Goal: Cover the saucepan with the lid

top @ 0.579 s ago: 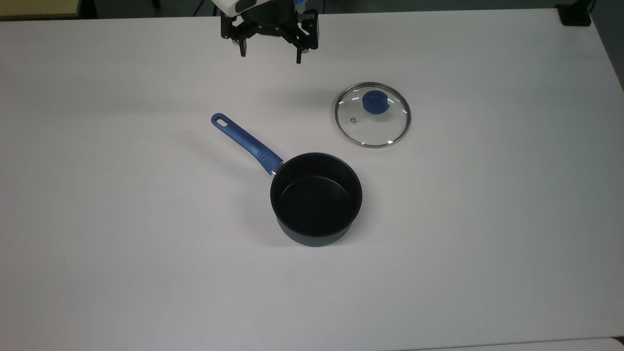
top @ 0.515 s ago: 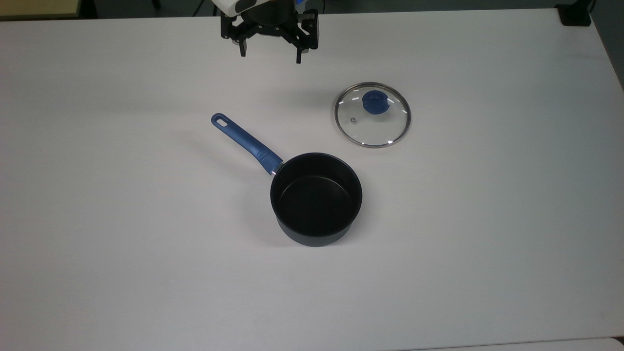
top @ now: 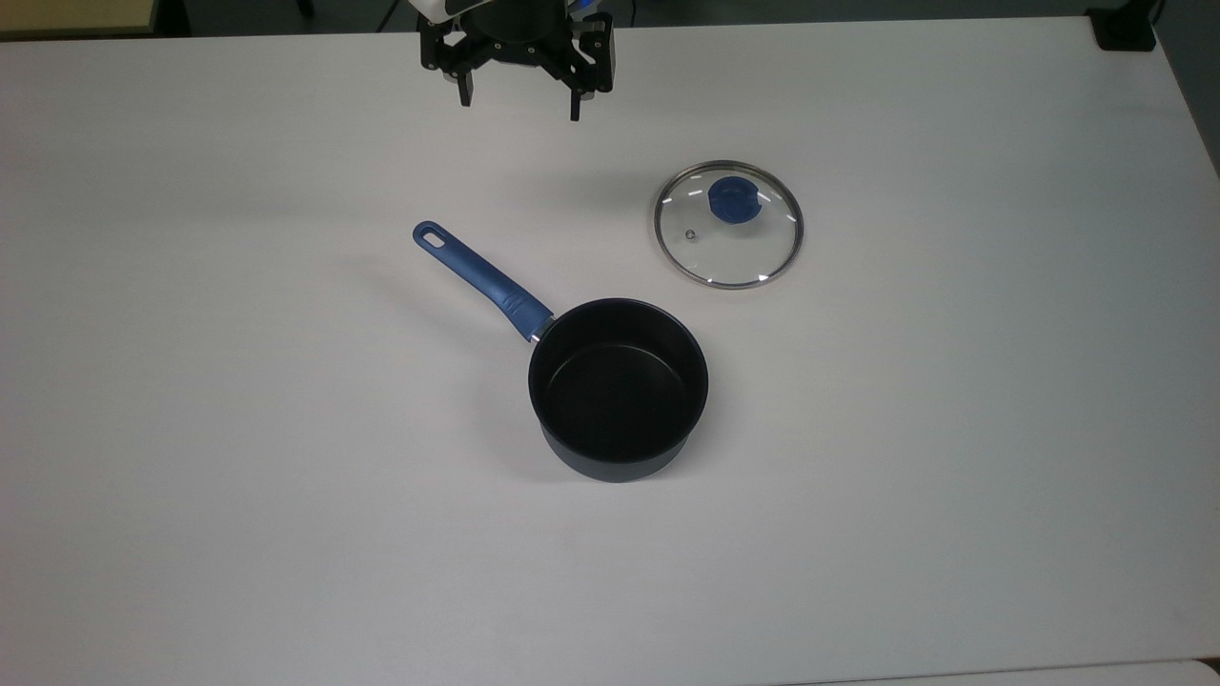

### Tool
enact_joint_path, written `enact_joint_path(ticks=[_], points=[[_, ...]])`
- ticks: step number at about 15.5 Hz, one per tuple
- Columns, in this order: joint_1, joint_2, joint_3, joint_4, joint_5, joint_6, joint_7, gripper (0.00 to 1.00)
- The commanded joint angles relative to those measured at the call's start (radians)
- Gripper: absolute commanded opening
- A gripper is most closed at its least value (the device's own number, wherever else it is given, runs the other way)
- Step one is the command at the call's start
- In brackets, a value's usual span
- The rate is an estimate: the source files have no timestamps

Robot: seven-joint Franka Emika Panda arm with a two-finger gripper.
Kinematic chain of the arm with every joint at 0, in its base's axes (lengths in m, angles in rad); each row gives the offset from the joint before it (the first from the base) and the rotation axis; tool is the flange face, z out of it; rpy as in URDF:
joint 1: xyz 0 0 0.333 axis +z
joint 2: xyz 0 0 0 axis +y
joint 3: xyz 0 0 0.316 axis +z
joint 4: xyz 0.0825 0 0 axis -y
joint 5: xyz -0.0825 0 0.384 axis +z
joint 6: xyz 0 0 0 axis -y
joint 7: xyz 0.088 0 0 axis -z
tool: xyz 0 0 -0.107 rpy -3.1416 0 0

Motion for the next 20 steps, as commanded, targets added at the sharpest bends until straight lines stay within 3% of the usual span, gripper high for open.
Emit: enact_joint_path(ticks=[1,7,12,16,20], points=[[0.003,-0.012,-0.009,0.002,0.012,-0.021,-0.024,1.00],[0.022,-0.001,-0.007,0.002,0.038,-0.011,-0.023,1.00],[0.126,0.067,-0.007,0.002,0.095,0.098,-0.021,1.00],[0.206,0.151,-0.002,0.002,0.097,0.189,0.025,1.00],[0.252,0.199,0.040,-0.010,0.075,0.190,0.020,1.00]])
